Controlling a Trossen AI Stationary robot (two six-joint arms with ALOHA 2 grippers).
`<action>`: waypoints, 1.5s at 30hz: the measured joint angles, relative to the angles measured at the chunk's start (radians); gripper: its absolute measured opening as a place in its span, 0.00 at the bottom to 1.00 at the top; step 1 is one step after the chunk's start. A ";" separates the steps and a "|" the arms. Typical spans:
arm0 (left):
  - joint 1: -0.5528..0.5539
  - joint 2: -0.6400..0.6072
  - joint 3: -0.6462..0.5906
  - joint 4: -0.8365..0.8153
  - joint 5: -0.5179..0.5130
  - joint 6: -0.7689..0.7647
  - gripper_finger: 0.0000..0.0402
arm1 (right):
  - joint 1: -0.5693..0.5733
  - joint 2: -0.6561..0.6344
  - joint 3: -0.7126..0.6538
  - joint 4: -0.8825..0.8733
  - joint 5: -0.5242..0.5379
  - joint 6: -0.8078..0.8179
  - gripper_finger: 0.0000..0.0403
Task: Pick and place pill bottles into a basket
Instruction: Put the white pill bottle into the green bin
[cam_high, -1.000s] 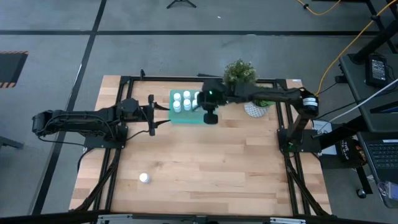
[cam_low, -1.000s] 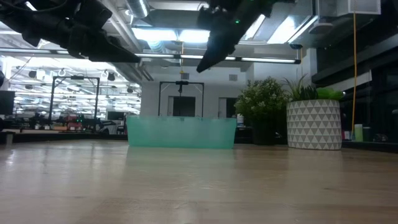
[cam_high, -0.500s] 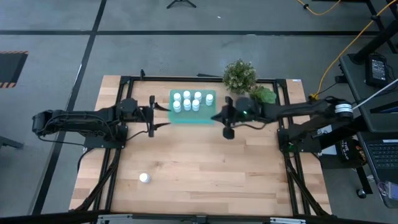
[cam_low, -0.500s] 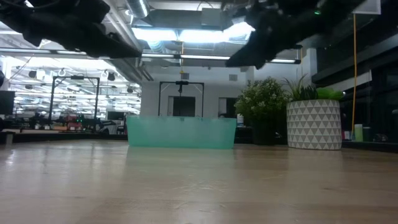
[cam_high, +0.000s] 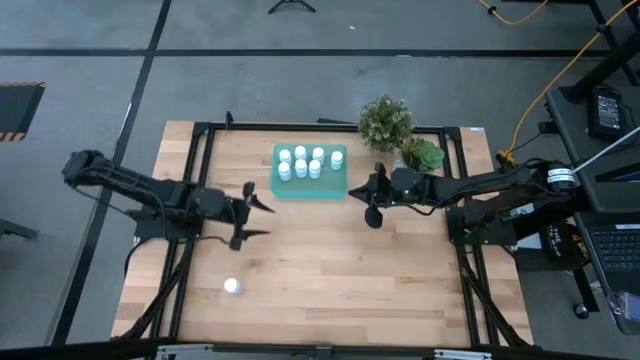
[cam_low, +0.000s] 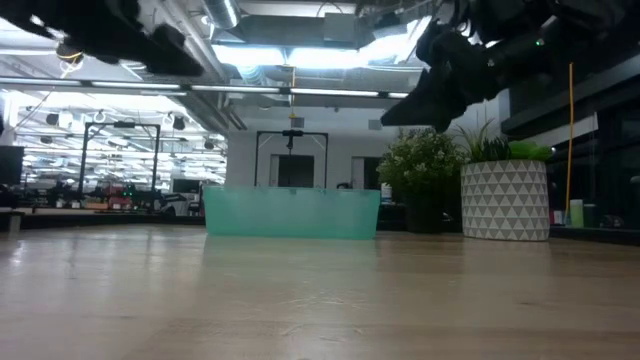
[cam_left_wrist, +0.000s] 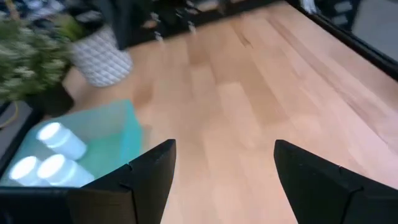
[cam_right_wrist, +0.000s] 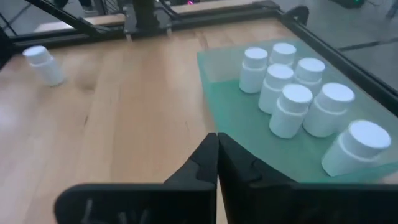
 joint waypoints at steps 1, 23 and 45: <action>-0.042 0.012 0.019 -0.034 -0.028 -0.009 0.66 | 0.004 0.000 0.000 0.009 -0.003 -0.002 0.02; -0.660 0.402 0.482 -0.651 -0.299 -0.754 0.66 | 0.115 0.000 0.000 0.069 -0.006 -0.003 0.03; -0.751 0.649 0.484 -0.700 -0.108 -1.067 0.66 | 0.223 0.001 0.001 0.127 0.020 0.022 0.03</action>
